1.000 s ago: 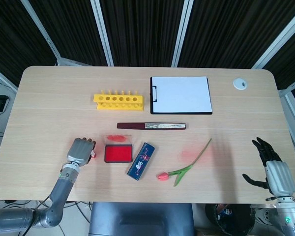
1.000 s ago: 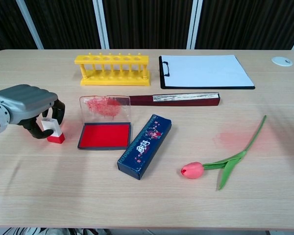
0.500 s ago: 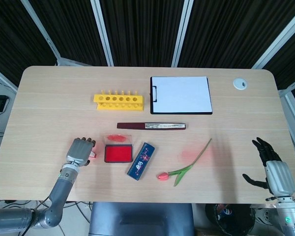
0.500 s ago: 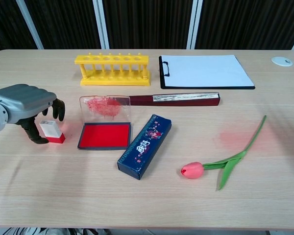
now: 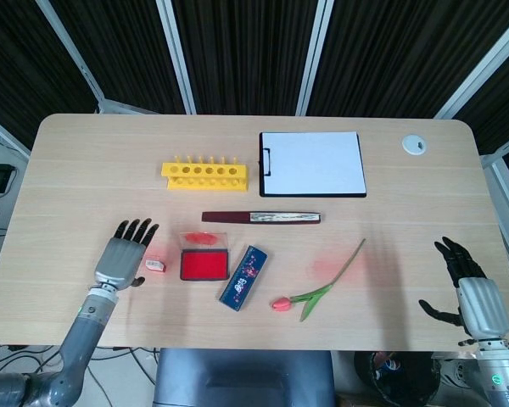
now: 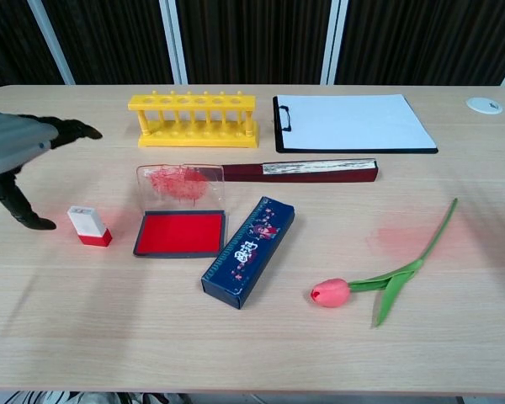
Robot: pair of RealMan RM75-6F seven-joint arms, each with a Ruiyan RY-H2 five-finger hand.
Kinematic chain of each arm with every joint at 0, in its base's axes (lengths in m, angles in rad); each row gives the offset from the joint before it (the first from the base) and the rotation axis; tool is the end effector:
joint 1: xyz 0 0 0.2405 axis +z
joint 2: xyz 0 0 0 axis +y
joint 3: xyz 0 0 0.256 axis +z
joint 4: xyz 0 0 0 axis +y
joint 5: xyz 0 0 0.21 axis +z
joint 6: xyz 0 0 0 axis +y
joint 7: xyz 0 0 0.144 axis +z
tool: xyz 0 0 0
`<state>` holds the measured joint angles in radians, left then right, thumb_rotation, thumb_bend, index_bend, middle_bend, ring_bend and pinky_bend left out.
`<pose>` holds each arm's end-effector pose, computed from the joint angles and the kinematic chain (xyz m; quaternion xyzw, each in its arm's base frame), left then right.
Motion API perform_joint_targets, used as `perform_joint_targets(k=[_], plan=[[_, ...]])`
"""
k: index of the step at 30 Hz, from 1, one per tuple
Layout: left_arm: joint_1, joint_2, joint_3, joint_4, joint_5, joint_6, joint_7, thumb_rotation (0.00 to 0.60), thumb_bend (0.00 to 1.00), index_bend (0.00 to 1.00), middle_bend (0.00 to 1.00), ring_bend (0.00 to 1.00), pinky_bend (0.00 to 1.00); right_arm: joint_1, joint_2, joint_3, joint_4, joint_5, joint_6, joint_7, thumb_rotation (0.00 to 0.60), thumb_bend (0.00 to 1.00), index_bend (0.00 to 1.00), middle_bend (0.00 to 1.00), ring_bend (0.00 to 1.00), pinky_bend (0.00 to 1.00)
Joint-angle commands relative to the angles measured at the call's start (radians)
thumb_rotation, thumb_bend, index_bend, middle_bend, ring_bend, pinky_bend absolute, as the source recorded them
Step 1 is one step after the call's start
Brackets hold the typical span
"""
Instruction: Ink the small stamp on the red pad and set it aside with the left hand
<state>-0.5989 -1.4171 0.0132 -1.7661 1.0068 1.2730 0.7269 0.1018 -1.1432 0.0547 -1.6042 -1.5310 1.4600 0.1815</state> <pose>-0.1976 0.2715 0.0231 -0.7445 -0.3289 -0.2568 0.5212 -0.3042 -0.1870 0.1477 0.5701 -0.4401 0.4484 0.5294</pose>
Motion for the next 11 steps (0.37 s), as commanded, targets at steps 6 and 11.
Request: perform_joint_targets(k=[6, 11], plan=[[0.241, 0.193, 0.156, 0.035, 0.390, 0.279, -0.349, 0.600, 0.00, 0.00, 0.00, 0.00, 0.00, -0.003, -0.004, -0.002, 0.003, -0.012, 0.012, -0.022, 0.600, 0.24, 0.02, 0.00, 0.00, 0.19], [0.313, 0.206, 0.174, 0.107, 0.442, 0.327, -0.465, 0.600, 0.00, 0.00, 0.00, 0.00, 0.00, -0.006, -0.006, -0.004, 0.007, -0.018, 0.020, -0.028, 0.600, 0.24, 0.02, 0.00, 0.00, 0.19]])
